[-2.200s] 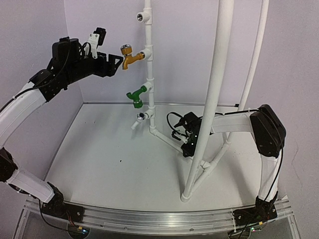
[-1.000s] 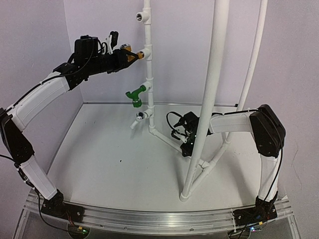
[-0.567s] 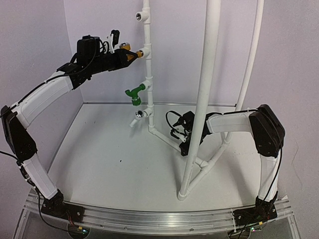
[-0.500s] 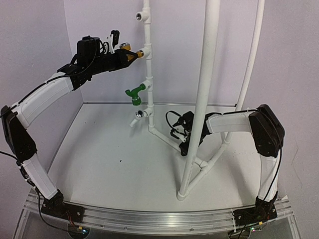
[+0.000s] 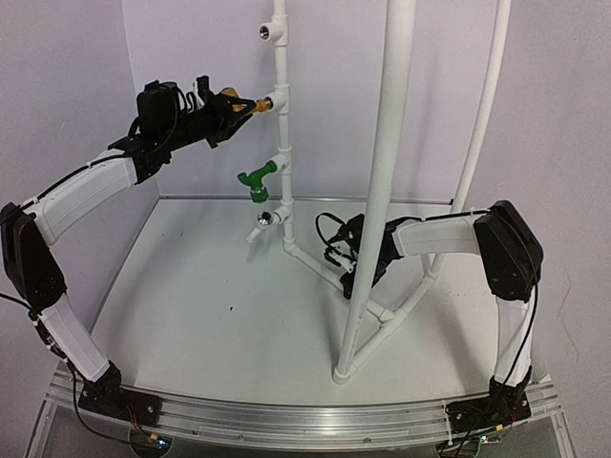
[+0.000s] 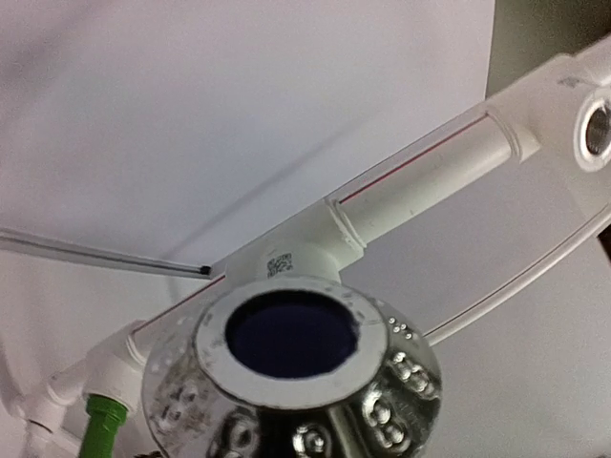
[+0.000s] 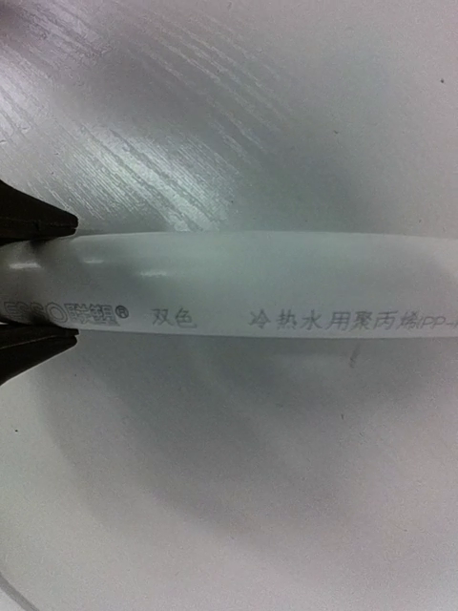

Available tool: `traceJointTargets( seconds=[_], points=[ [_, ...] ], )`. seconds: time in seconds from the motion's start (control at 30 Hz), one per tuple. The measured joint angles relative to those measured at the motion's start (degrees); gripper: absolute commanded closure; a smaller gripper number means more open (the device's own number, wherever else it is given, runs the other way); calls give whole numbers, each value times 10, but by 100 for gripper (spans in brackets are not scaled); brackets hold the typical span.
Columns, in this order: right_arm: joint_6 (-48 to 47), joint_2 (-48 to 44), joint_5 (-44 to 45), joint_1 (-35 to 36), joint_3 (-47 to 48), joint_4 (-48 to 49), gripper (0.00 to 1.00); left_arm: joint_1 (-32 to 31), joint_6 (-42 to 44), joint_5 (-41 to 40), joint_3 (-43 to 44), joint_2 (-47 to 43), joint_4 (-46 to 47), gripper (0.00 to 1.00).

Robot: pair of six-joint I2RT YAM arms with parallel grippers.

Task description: Install the water faucets

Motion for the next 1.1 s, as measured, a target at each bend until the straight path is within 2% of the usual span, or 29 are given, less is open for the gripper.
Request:
traceJointTargets(
  seconds=[0.17, 0.33, 0.53, 0.93, 1.1],
  points=[
    [0, 2, 1, 0, 4, 0, 100, 8, -171, 13, -23, 0, 39, 100],
    [0, 4, 2, 0, 6, -1, 100, 9, -265, 14, -44, 1, 83, 100],
    [0, 6, 3, 0, 10, -1, 100, 2, -258, -10, -30, 1, 57, 100],
    [11, 12, 26, 8, 17, -2, 100, -57, -209, -158, -14, 0, 21, 100],
    [13, 13, 41, 13, 17, -1, 100, -71, -173, -192, 1, 0, -5, 100]
  ],
)
